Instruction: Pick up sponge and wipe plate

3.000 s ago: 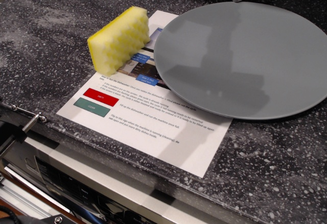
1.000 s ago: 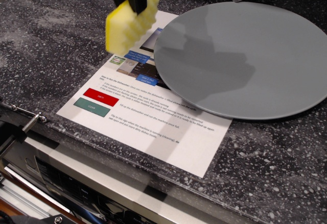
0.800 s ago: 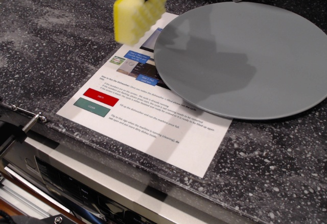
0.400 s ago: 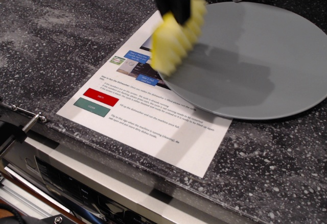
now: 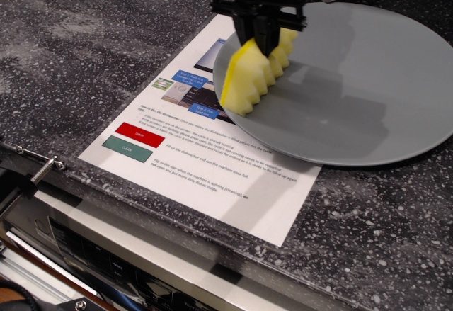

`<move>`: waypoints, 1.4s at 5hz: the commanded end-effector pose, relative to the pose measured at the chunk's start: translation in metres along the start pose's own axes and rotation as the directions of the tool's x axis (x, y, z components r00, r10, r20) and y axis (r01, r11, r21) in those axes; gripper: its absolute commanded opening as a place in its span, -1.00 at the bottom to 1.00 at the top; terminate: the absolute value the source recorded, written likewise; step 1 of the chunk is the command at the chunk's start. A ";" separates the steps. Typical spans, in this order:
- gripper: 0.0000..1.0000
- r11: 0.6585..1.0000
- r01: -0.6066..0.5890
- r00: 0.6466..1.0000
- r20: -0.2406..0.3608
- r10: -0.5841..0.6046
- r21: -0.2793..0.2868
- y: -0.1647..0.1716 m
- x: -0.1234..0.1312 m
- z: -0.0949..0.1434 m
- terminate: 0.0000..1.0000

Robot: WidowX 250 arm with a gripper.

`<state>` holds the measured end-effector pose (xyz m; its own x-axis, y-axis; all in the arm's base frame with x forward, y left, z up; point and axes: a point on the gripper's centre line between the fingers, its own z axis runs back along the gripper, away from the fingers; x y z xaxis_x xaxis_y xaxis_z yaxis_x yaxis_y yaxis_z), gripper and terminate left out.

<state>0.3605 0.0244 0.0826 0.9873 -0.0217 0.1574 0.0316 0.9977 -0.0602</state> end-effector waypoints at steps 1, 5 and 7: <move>-1.00 1.000 0.006 1.000 -0.006 -0.006 0.006 -0.029 0.012 -0.004 -1.00; -1.00 0.989 -0.017 1.000 -0.028 0.013 -0.144 -0.105 -0.006 0.016 -1.00; -1.00 0.982 -0.052 0.998 -0.035 0.046 -0.182 -0.141 -0.003 0.030 -1.00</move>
<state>0.3410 -0.1181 0.0915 0.9988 0.0100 0.0489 0.0014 0.9734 -0.2289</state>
